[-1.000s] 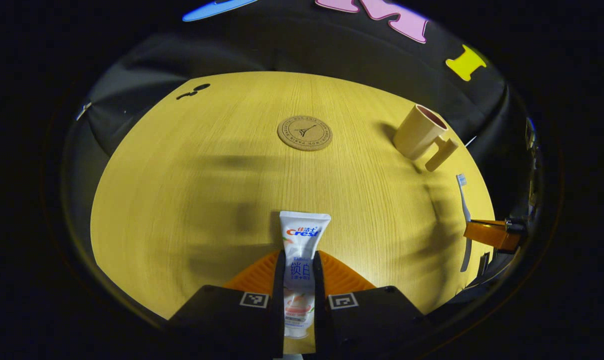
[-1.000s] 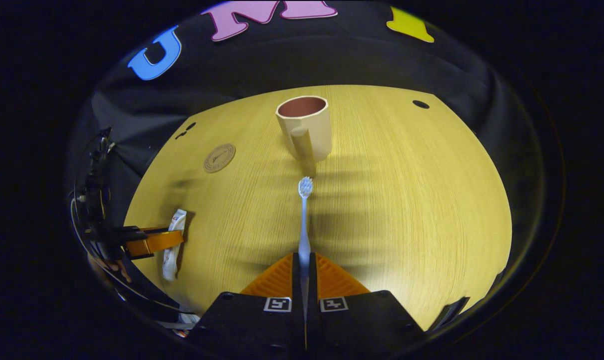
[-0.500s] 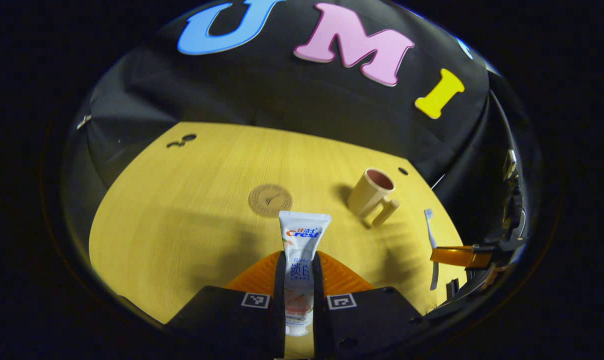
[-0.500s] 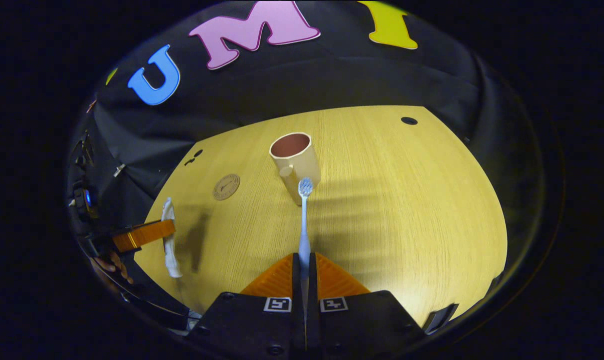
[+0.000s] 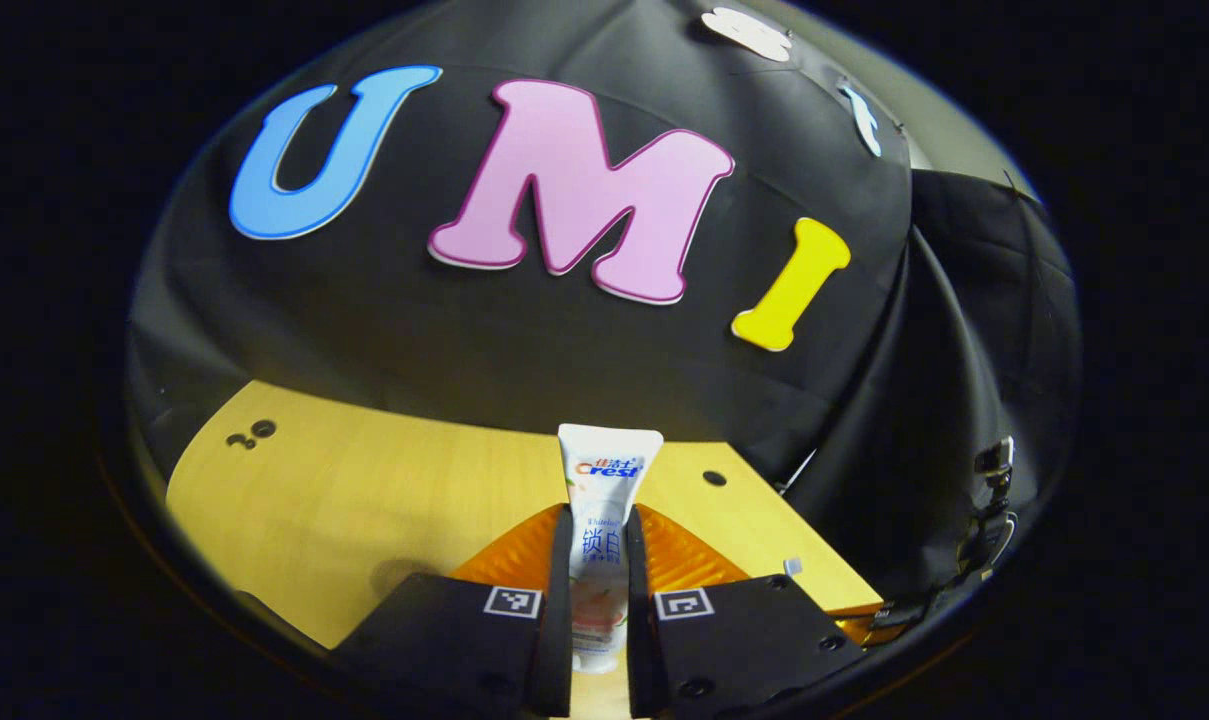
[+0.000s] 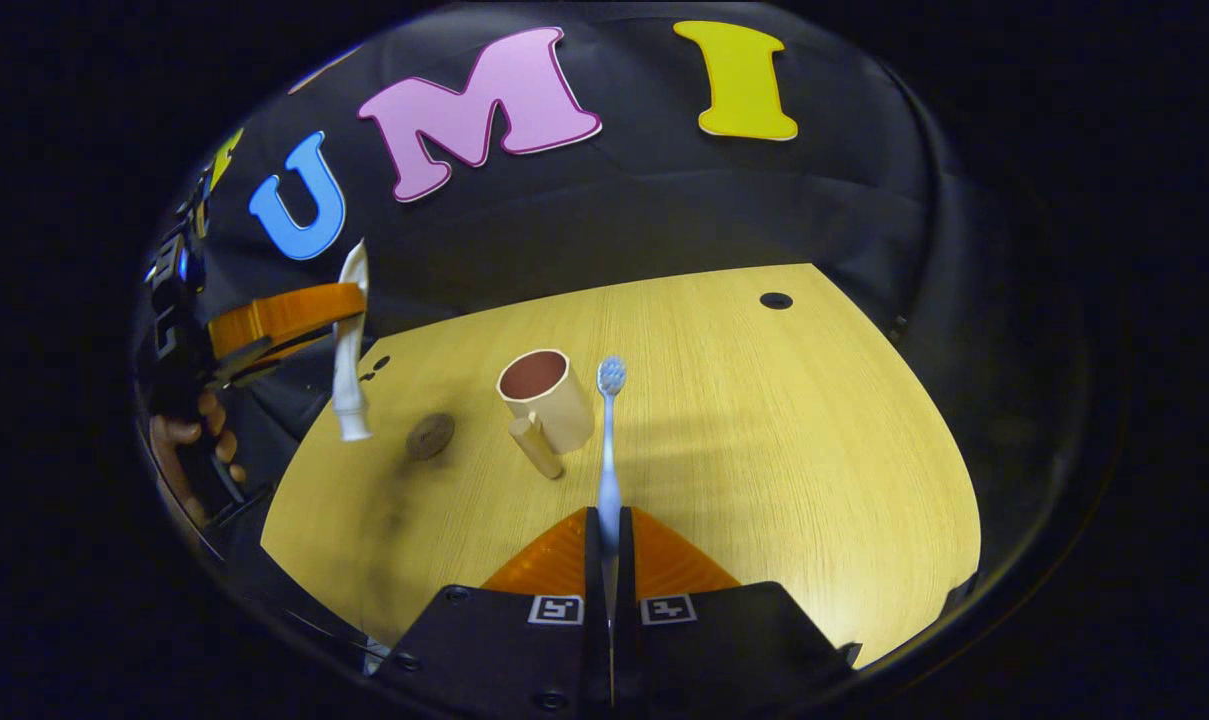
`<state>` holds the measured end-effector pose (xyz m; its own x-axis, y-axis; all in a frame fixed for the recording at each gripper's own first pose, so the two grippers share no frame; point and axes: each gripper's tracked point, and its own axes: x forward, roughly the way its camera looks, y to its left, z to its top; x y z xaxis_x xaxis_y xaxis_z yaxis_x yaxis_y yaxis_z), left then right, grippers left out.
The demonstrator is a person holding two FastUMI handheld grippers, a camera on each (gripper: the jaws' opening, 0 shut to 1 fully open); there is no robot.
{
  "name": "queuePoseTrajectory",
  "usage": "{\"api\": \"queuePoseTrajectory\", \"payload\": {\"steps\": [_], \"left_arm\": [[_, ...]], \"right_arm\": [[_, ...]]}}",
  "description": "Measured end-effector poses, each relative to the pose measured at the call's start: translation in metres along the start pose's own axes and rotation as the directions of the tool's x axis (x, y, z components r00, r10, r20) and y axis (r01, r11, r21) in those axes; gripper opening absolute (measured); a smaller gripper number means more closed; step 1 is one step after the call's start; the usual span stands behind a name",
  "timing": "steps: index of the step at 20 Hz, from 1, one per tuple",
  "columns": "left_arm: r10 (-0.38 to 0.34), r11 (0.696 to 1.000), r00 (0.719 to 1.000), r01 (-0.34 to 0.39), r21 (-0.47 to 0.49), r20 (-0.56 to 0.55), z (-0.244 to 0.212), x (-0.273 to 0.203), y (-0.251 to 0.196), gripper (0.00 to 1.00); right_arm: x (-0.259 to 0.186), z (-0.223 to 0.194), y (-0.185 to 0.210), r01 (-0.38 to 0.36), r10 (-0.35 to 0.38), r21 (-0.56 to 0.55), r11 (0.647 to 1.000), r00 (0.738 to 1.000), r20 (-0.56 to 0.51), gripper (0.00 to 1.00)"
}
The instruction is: Put the toothbrush and toothpaste on the desktop into the cup, then pick up the cup and place it on the coaster on the desktop.
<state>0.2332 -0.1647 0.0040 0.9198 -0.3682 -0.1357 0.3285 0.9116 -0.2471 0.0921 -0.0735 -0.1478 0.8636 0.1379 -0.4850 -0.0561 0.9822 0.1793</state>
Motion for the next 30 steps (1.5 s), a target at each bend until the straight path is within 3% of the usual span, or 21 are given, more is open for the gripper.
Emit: {"api": "queuePoseTrajectory", "payload": {"steps": [5,6,9,13,20,21,22,24,28,30], "left_arm": [[-0.080,0.997,0.995,0.080,0.002,0.067,0.005,0.069,-0.021,0.27],[-0.095,0.995,0.991,0.097,-0.013,0.091,0.005,0.080,-0.021,0.31],[-0.133,0.990,0.981,0.139,-0.031,0.141,0.003,0.106,-0.021,0.27],[-0.169,0.985,0.973,0.174,-0.018,0.158,-0.023,0.124,-0.014,0.27],[-0.194,0.979,0.965,0.180,0.095,0.173,-0.070,0.131,-0.016,0.31],[-0.183,0.981,0.969,0.169,0.096,0.164,-0.076,0.134,-0.014,0.27],[-0.170,0.983,0.973,0.157,0.093,0.157,-0.081,0.135,-0.011,0.34],[-0.156,0.987,0.975,0.146,0.073,0.160,-0.085,0.129,-0.010,0.36],[-0.151,0.987,0.965,0.135,0.086,0.214,-0.061,0.107,-0.012,1.00],[-0.125,0.990,0.962,0.104,0.096,0.242,-0.047,0.097,-0.005,0.97]], "right_arm": [[0.007,0.011,-0.008,-0.009,0.010,0.048,0.999,1.000,-0.009,0.06],[0.011,0.016,-0.010,-0.013,0.013,0.049,0.999,1.000,0.000,0.06],[0.021,0.024,-0.014,-0.032,0.031,0.058,0.998,0.999,0.018,0.06],[0.036,0.026,-0.020,-0.033,0.032,0.021,0.999,0.998,0.046,0.06],[0.059,0.032,-0.011,-0.060,0.063,-0.030,0.998,0.992,0.111,0.06],[0.061,0.034,-0.009,-0.065,0.069,-0.032,0.997,0.990,0.120,0.06],[0.062,0.036,-0.008,-0.067,0.071,-0.036,0.997,0.989,0.131,0.06],[0.063,0.043,-0.004,-0.074,0.080,-0.049,0.996,0.984,0.156,0.06],[0.065,0.053,0.007,-0.110,0.116,-0.040,0.993,0.977,0.181,0.06],[0.069,0.058,0.014,-0.128,0.132,-0.036,0.991,0.972,0.193,0.06]]}}
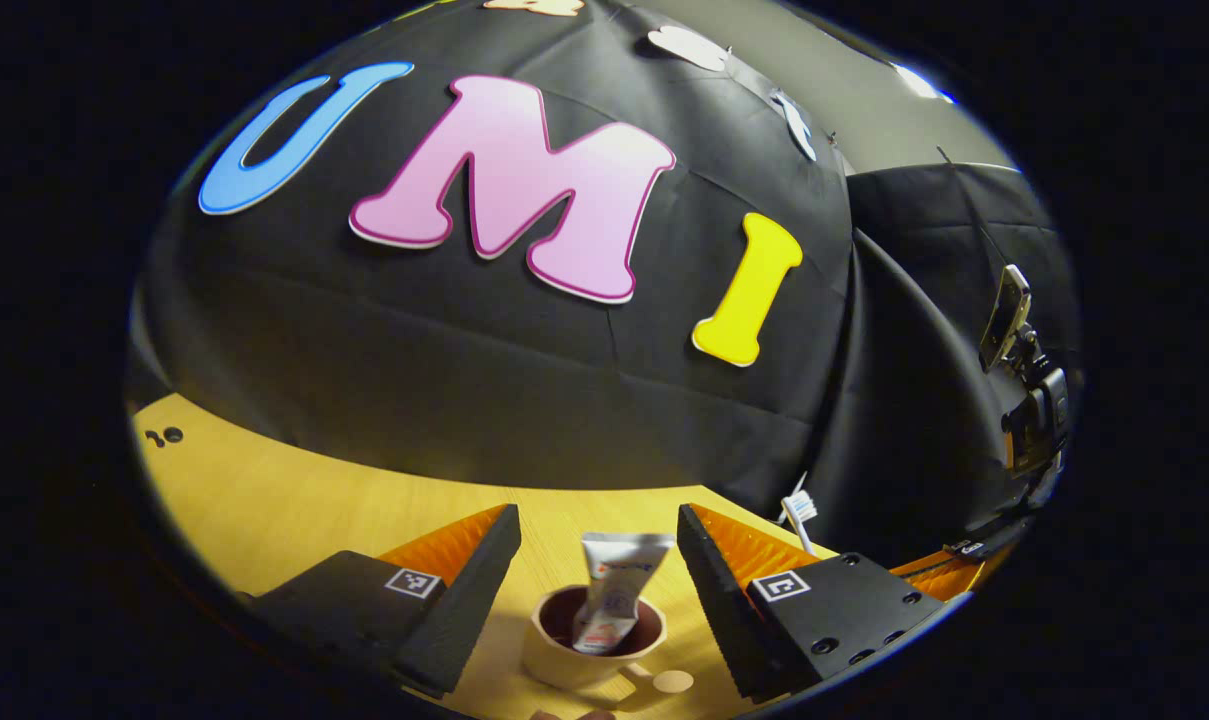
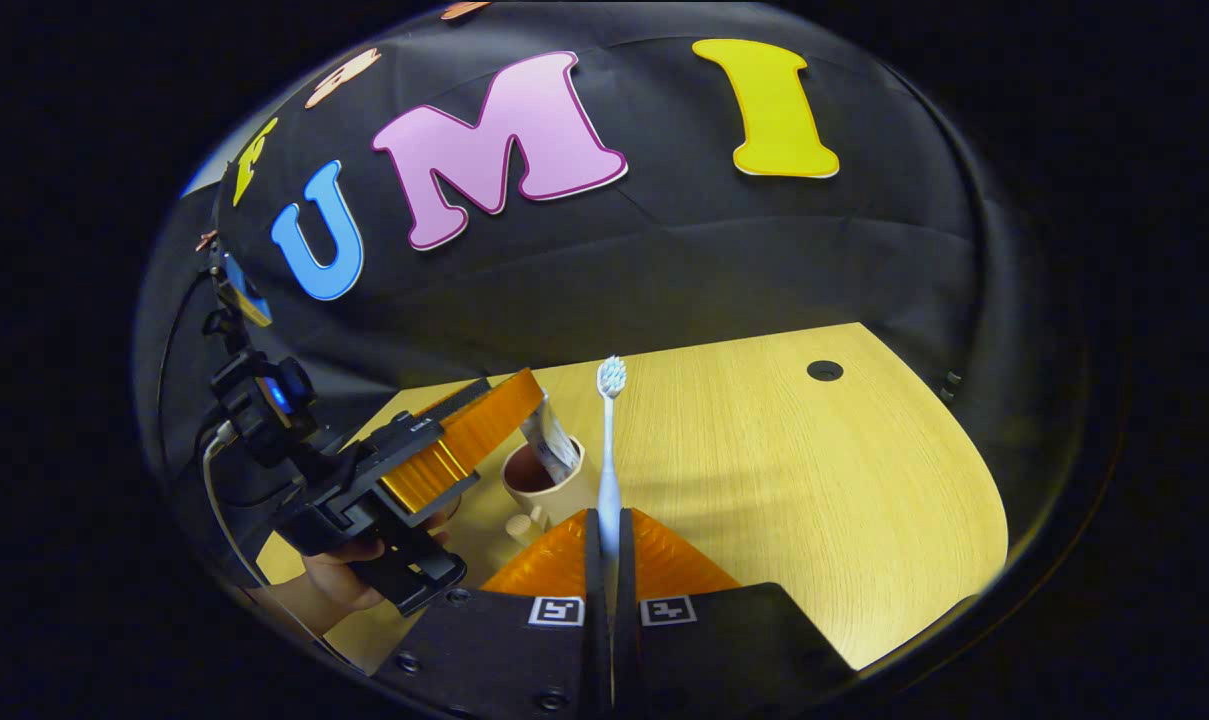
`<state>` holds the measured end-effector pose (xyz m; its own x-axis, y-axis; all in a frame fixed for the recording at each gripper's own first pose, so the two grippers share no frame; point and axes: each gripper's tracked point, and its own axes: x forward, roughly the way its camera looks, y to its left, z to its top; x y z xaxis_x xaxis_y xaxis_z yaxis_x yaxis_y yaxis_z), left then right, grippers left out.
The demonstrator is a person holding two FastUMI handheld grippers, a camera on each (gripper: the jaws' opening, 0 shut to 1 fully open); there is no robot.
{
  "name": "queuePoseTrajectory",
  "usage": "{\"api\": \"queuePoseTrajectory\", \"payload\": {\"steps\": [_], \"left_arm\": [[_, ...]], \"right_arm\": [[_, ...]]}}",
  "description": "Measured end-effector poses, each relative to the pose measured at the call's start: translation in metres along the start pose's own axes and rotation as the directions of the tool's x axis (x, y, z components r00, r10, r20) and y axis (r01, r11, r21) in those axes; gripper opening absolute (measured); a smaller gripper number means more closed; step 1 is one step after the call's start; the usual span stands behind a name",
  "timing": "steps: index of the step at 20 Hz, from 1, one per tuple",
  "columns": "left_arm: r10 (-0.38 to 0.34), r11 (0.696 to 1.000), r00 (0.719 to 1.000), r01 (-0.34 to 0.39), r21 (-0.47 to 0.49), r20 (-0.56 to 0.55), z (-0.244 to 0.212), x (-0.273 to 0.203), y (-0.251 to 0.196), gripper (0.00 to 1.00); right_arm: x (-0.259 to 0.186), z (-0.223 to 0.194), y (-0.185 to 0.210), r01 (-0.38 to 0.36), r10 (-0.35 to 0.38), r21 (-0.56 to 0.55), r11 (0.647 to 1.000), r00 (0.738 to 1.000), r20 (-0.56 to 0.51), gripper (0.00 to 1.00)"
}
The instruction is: Put the toothbrush and toothpaste on the desktop into the cup, then pick up the cup and place it on the coaster on the desktop.
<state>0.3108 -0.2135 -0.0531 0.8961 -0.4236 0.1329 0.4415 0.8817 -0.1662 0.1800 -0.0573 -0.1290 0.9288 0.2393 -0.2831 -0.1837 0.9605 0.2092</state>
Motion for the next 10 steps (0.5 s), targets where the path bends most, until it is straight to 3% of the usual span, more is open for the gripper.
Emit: {"api": "queuePoseTrajectory", "payload": {"steps": [5,10], "left_arm": [[0.127,0.991,0.992,-0.126,-0.039,0.018,0.023,-0.043,0.031,0.97],[0.230,0.970,0.971,-0.223,-0.094,0.063,0.041,-0.099,0.061,0.97]], "right_arm": [[0.019,0.026,0.028,-0.065,0.065,-0.002,0.998,0.995,0.081,0.06],[0.039,0.061,0.060,-0.125,0.132,-0.043,0.991,0.967,0.220,0.06]]}}
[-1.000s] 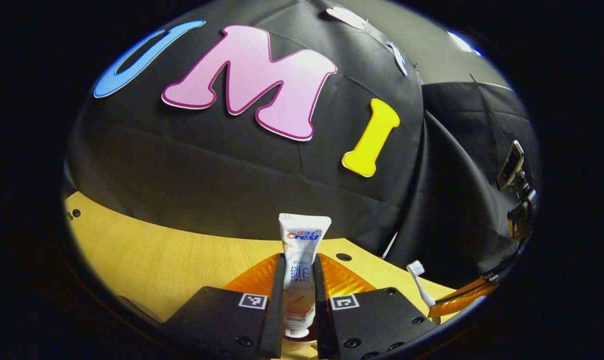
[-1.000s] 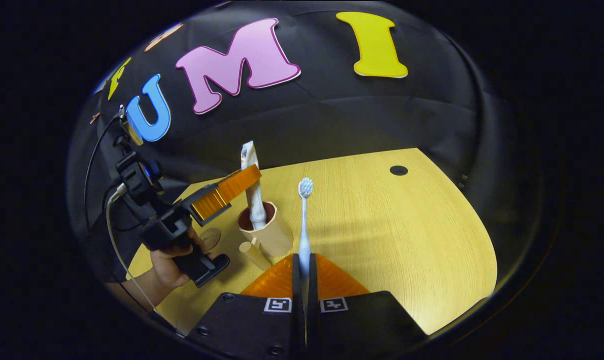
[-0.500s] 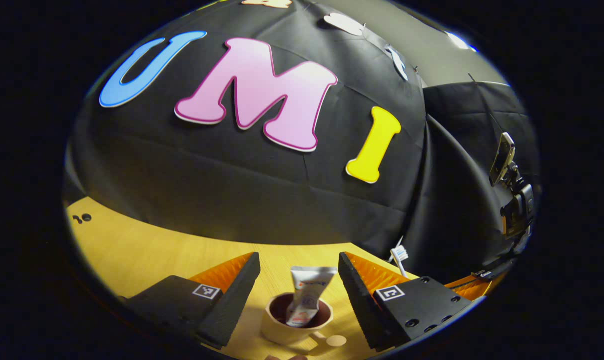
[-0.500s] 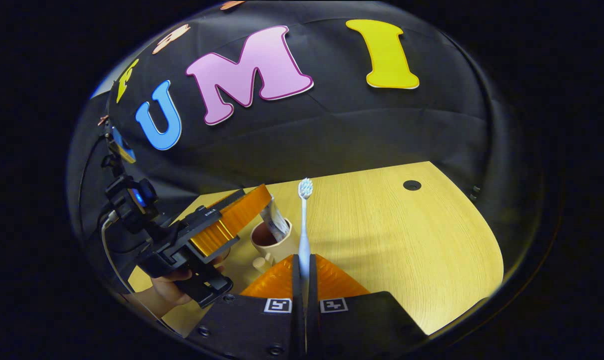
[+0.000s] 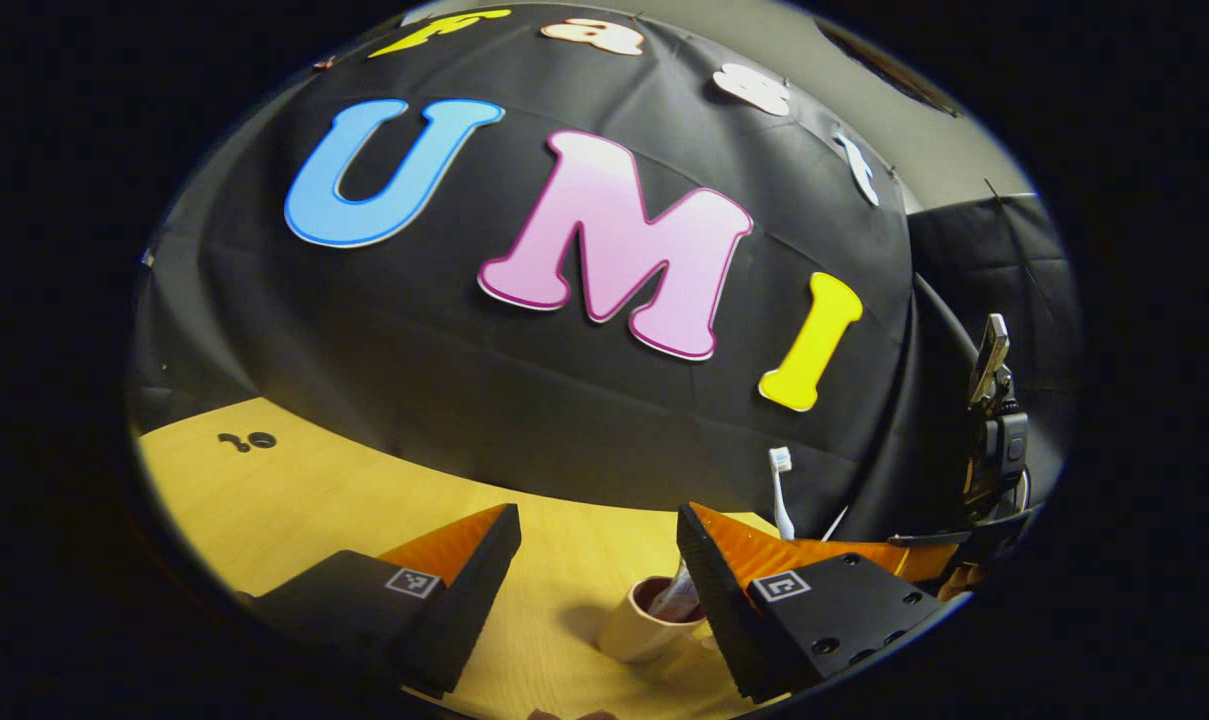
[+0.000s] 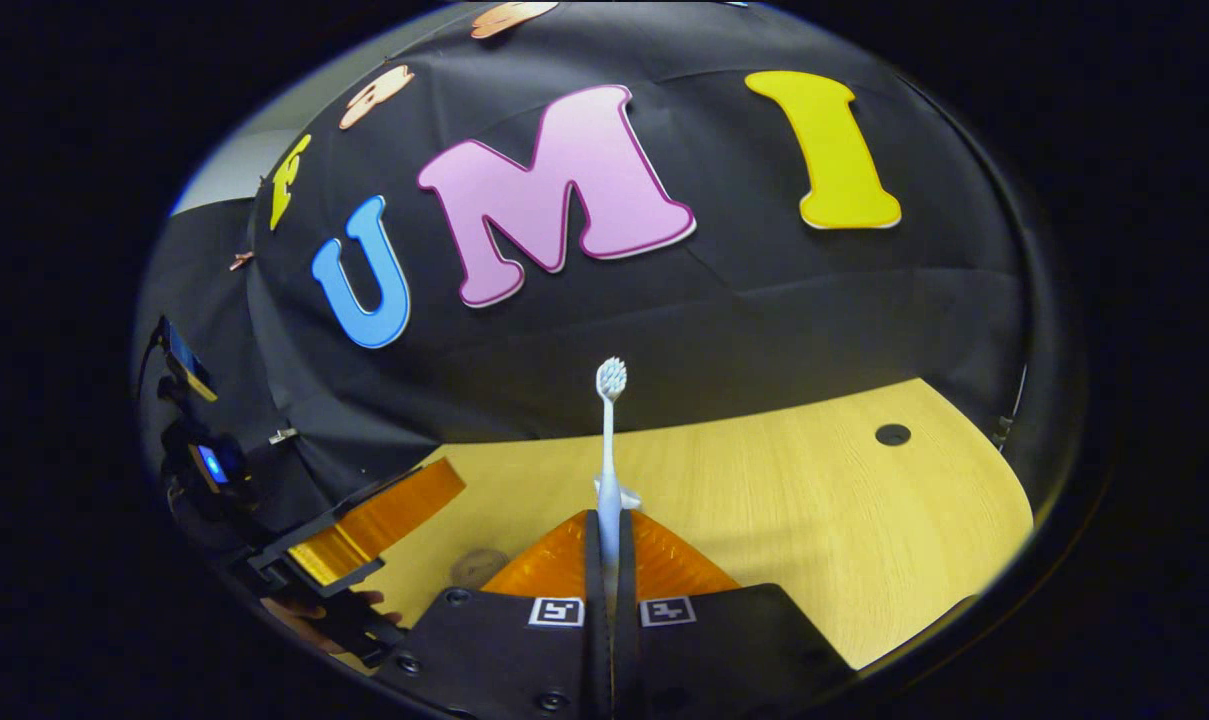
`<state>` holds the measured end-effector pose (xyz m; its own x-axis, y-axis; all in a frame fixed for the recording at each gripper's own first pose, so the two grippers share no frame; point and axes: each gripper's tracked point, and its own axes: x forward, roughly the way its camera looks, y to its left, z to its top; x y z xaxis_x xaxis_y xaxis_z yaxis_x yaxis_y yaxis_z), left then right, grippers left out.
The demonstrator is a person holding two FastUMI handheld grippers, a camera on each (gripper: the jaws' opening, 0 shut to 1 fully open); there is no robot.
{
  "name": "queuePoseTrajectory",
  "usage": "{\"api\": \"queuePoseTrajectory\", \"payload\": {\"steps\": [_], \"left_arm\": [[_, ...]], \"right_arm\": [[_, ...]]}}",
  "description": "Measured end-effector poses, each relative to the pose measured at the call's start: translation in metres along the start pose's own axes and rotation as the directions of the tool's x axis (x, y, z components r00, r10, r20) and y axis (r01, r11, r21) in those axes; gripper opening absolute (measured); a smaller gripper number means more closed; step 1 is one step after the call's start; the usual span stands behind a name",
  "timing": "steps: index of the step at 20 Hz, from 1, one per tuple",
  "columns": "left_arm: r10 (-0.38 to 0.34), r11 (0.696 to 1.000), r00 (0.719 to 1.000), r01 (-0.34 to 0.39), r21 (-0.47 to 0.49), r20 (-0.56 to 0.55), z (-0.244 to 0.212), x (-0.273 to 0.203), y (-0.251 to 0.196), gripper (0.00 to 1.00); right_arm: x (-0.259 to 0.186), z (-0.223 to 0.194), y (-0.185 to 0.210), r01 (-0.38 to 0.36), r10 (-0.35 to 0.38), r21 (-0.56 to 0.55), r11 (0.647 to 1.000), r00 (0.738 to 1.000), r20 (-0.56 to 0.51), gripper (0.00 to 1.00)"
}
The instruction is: Put the toothbrush and toothpaste on the desktop into the cup, then pick up the cup and place it on the coaster on the desktop.
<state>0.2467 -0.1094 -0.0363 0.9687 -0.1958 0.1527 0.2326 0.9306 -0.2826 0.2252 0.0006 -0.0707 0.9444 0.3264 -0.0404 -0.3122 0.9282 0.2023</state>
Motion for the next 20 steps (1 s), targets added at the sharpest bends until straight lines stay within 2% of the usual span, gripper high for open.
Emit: {"api": "queuePoseTrajectory", "payload": {"steps": [2,8,18,20], "left_arm": [[0.059,0.998,0.997,-0.059,-0.007,0.048,0.007,-0.012,0.018,0.97],[0.112,0.991,0.994,-0.112,-0.068,0.002,-0.018,-0.033,0.037,0.97],[0.127,0.990,0.992,-0.128,-0.068,-0.014,-0.026,-0.035,0.042,0.97],[0.120,0.990,0.993,-0.121,-0.066,-0.022,-0.029,-0.034,0.039,0.97]], "right_arm": [[0.011,0.003,0.007,-0.021,0.021,-0.016,1.000,0.999,0.049,0.06],[0.047,-0.002,0.023,-0.081,0.092,-0.084,0.993,0.986,0.142,0.06],[0.057,-0.025,0.014,-0.022,0.067,-0.212,0.977,0.976,0.208,0.06],[0.057,-0.027,0.011,-0.014,0.061,-0.207,0.978,0.973,0.220,0.07]]}}
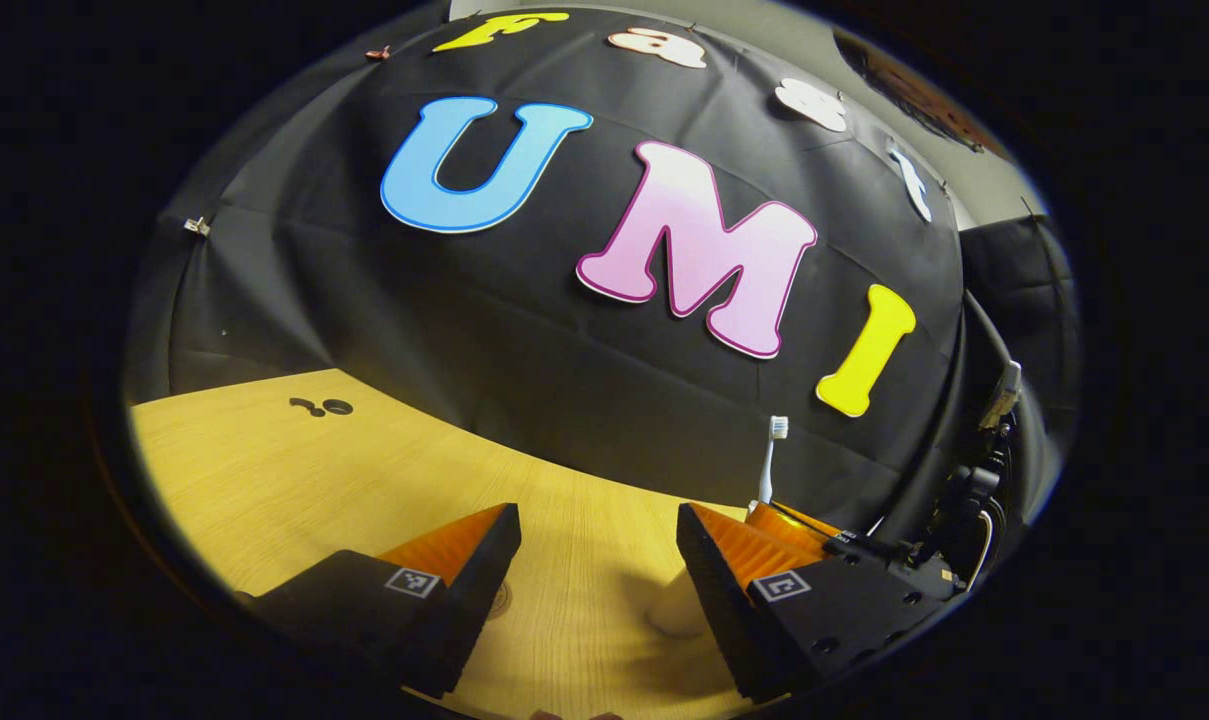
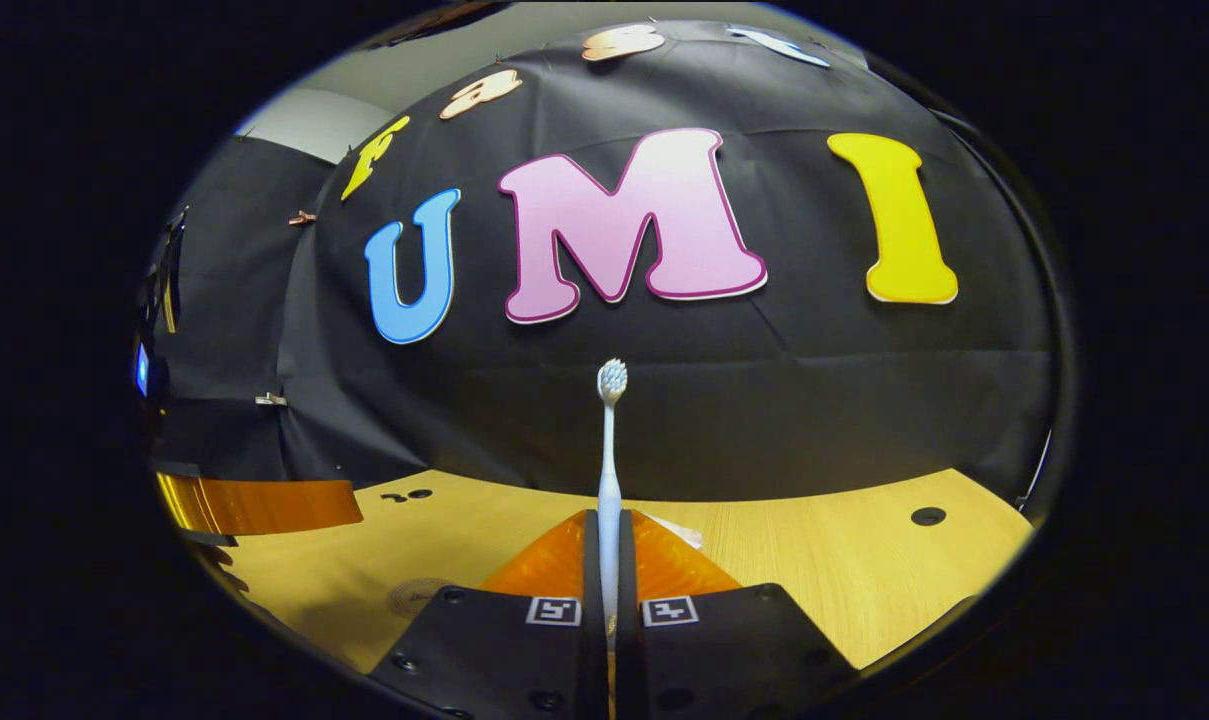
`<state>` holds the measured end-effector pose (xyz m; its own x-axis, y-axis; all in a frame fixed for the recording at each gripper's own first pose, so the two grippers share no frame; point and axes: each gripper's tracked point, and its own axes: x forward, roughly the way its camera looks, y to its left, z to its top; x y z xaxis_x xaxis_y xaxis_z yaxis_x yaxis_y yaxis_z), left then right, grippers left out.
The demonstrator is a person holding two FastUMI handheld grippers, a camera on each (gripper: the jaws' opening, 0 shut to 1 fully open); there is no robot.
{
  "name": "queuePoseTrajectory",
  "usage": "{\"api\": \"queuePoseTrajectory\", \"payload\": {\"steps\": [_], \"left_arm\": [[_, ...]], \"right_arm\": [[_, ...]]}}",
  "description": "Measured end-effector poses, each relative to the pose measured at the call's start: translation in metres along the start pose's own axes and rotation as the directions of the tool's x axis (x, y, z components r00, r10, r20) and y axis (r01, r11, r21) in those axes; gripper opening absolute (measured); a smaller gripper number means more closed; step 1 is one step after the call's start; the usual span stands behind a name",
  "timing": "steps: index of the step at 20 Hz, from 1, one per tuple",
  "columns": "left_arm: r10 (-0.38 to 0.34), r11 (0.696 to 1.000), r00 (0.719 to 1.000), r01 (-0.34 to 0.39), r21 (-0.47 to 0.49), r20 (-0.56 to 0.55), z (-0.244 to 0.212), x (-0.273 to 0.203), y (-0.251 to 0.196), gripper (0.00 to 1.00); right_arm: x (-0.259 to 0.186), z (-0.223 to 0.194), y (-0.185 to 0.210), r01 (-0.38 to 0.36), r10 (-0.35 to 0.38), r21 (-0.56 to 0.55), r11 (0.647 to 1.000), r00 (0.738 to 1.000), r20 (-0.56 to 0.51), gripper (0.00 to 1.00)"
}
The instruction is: Put the toothbrush and toothpaste on the desktop into the cup, then pick up the cup and place it on the coaster on the desktop.
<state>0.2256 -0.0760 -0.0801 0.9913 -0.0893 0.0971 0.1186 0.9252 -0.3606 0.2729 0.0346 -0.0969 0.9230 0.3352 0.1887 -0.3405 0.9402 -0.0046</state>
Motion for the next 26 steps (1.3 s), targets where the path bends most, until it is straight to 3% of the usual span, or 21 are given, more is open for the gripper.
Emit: {"api": "queuePoseTrajectory", "payload": {"steps": [2,6,9,16,19,21,26], "left_arm": [[-0.005,1.000,1.000,0.005,0.007,-0.014,-0.004,0.001,-0.003,0.97],[-0.020,0.999,0.999,0.021,0.029,-0.033,-0.011,0.001,-0.011,0.97],[-0.031,0.999,0.998,0.033,0.032,-0.054,-0.015,0.002,-0.015,0.97],[0.008,1.000,0.996,-0.008,0.001,-0.089,-0.007,-0.016,-0.005,0.97],[0.049,0.999,0.993,-0.048,0.013,-0.112,-0.009,-0.028,0.010,0.97],[0.082,0.996,0.987,-0.079,0.031,-0.136,-0.009,-0.040,0.022,0.98],[0.125,0.991,0.980,-0.117,0.060,-0.155,-0.003,-0.068,0.042,0.97]], "right_arm": [[0.000,-0.009,0.001,-0.005,0.005,0.026,1.000,1.000,-0.023,0.10],[-0.006,-0.020,0.017,-0.061,0.063,0.036,0.997,0.996,-0.062,0.27],[-0.020,-0.020,0.022,-0.059,0.062,0.027,0.998,0.994,-0.092,0.92],[-0.043,-0.009,0.005,0.045,-0.015,0.127,0.991,0.975,-0.223,0.97],[-0.041,-0.004,-0.015,0.114,-0.078,0.121,0.986,0.959,-0.272,0.97],[-0.041,-0.011,-0.022,0.161,-0.103,0.136,0.978,0.929,-0.354,0.97],[-0.044,-0.022,-0.028,0.255,-0.067,0.267,0.929,0.828,-0.557,0.98]]}}
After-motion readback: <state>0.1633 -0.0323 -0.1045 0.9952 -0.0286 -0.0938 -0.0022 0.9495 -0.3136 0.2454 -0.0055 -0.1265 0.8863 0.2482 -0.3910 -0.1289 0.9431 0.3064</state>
